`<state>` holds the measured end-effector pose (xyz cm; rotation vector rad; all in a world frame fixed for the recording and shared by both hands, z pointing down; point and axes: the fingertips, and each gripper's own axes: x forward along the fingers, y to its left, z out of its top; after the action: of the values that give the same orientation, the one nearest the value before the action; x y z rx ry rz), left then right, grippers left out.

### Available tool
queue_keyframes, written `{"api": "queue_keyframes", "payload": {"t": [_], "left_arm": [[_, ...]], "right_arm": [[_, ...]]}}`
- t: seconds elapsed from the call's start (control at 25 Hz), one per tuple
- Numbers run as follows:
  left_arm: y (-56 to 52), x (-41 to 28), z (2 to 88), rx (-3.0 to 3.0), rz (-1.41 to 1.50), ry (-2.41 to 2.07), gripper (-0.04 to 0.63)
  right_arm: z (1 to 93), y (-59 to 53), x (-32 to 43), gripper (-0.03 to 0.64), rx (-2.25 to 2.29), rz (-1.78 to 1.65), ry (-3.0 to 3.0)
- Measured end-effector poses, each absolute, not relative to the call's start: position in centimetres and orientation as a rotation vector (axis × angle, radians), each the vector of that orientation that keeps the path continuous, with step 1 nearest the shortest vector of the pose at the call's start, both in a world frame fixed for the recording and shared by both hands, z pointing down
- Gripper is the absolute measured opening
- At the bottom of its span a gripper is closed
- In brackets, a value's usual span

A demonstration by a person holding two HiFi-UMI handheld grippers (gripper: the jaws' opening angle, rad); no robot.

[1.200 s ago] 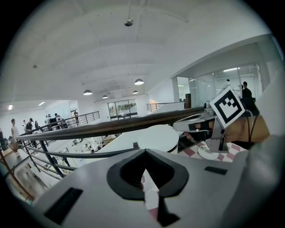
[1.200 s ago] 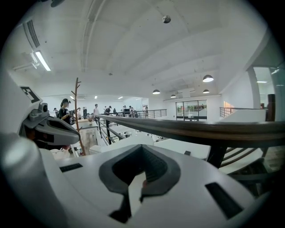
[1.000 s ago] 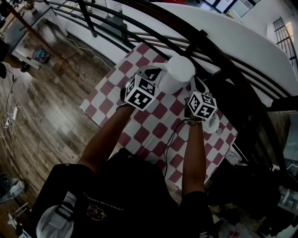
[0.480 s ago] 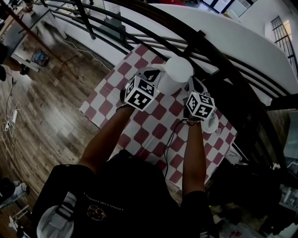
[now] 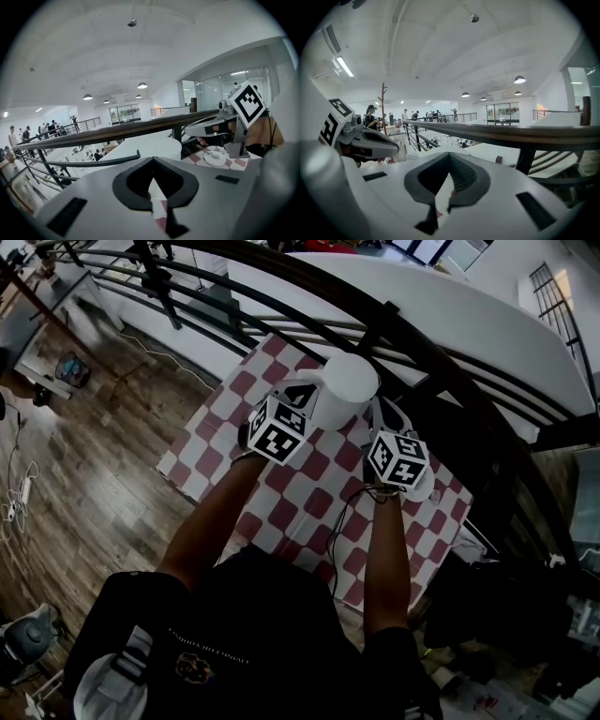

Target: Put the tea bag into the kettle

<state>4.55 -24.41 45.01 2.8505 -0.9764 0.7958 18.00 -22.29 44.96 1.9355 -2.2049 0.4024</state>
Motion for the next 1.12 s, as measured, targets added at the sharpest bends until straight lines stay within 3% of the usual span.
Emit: {"api": "queue_keyframes", "payload": {"t": [1.12], "left_arm": [[-10.0, 2.6, 42.3, 3.02, 0.762, -0.611, -0.002]], "right_arm": [[37.7, -2.8, 9.8, 0.011, 2.138, 0.29, -2.162]]}}
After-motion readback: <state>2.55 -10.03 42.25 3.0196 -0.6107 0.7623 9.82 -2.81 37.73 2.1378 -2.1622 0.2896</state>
